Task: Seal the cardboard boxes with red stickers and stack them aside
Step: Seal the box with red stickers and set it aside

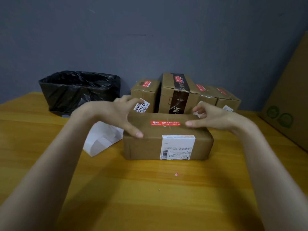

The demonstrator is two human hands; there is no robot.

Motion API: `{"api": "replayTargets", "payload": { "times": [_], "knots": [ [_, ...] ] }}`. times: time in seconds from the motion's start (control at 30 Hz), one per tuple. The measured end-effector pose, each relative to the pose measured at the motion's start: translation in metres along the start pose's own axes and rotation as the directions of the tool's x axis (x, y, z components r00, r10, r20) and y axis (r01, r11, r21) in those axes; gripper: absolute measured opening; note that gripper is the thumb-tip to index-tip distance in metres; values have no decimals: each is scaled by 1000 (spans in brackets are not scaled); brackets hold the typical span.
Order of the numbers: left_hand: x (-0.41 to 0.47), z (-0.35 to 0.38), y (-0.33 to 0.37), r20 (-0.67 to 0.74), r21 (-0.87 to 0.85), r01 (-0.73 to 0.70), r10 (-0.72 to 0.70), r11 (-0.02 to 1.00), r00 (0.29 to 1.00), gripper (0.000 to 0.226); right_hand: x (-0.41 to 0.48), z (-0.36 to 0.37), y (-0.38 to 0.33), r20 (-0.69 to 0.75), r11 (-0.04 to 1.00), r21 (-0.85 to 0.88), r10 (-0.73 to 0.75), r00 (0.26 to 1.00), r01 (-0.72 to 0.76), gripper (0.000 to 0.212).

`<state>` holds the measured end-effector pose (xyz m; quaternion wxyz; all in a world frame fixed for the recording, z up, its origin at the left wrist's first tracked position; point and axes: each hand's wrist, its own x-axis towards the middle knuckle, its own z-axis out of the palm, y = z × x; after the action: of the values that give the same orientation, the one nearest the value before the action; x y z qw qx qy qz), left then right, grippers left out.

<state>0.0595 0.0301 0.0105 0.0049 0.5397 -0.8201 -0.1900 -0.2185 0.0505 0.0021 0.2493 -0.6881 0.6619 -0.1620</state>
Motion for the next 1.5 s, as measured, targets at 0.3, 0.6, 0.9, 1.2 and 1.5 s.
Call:
{"api": "replayTargets", "payload": {
  "times": [0.3, 0.6, 0.9, 1.2, 1.5],
  "knots": [
    [0, 5, -3, 136, -126, -100, 117, 987, 984, 99, -11, -2, 10, 289, 994, 12, -104, 952, 105, 105],
    [-14, -5, -16, 117, -456, -78, 146, 887, 982, 104, -26, -13, 10, 199, 927, 374, -118, 973, 36, 53],
    [-4, -2, 10, -270, -327, -133, 43, 936, 962, 63, -11, 1, -7, -42, 925, 369, 115, 993, -91, 42],
    [1, 1, 5, -239, -121, -151, 119, 981, 964, 78, -18, -7, 3, 9, 992, 59, -109, 994, 109, 87],
    [-6, -5, 12, -306, -536, -92, -91, 839, 948, 36, -21, -13, 7, -43, 954, 299, 7, 999, 6, 59]
  ]
}}
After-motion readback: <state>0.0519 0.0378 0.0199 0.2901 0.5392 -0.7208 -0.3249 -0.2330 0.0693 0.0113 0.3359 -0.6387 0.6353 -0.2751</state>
